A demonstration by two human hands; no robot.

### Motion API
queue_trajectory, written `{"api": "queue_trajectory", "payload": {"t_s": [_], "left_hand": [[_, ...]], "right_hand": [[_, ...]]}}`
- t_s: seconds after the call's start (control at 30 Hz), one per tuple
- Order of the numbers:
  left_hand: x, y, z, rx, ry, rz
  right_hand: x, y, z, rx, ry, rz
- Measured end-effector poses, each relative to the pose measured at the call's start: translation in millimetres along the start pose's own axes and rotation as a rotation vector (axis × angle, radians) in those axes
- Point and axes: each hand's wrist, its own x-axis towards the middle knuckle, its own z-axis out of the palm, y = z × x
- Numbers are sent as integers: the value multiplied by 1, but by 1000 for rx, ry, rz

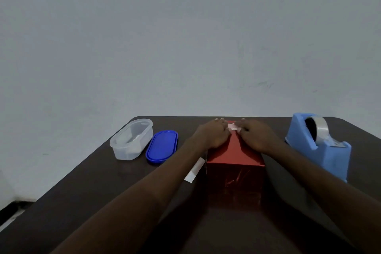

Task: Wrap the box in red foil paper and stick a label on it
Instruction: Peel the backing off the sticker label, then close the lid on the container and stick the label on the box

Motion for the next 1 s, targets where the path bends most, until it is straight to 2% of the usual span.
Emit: {"api": "queue_trajectory", "payload": {"t_s": [0.13,0.23,0.3,0.4,0.47,0.5,0.53,0.63,0.7,0.87,1.0], "left_hand": [[1,-7,0,69,-120,-34],[1,-17,-2,42,-106,-154],[-6,-25,-7,72,-101,-169],[-29,-42,-19,-15,92,-167],[-43,-60,-29,13,250,-221],[-50,-68,-33,49,281,-269],[-56,-75,-35,87,264,-314],[-77,-84,-35,194,27,-415],[-87,-86,-28,236,-51,-437],[-105,-88,-28,283,83,-399],[-115,-100,-48,129,305,-391]], "right_hand": [[2,1,-2,-111,-209,52],[1,0,-4,-174,-236,82],[-3,-2,-9,-152,-207,94],[-8,-13,-19,-102,-121,80],[-10,-27,-28,-75,-48,66],[-9,-34,-32,-68,-17,69],[-9,-43,-34,-59,5,73],[-7,-78,-35,10,15,24],[-5,-103,-31,41,-6,-31],[2,-157,-2,162,-132,-33],[5,-176,20,212,-199,52]]}}
